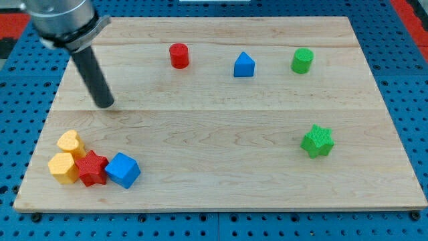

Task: Push the red circle towards the red star

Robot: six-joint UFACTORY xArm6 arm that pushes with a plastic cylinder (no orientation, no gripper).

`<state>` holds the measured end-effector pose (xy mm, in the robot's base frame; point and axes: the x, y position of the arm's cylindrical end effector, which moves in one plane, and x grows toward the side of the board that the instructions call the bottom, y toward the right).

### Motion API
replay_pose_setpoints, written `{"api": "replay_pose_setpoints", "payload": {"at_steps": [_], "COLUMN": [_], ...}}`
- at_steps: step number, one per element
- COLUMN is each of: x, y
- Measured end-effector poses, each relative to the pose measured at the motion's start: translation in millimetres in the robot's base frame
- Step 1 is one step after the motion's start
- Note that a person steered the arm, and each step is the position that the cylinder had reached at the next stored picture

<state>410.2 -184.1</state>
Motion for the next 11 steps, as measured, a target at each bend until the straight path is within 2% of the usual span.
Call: {"api": "replay_pose_setpoints", "payload": {"at_steps": [2,3,4,5,6,8,9,10,11], "x": [-118.7,-137.6,-118.0,-59.5,-29.5,-92.1,-77.6,-14.1,20.9], "y": [38.2,93.9,142.6,134.4,122.5,164.8,125.5,96.8,89.8]}}
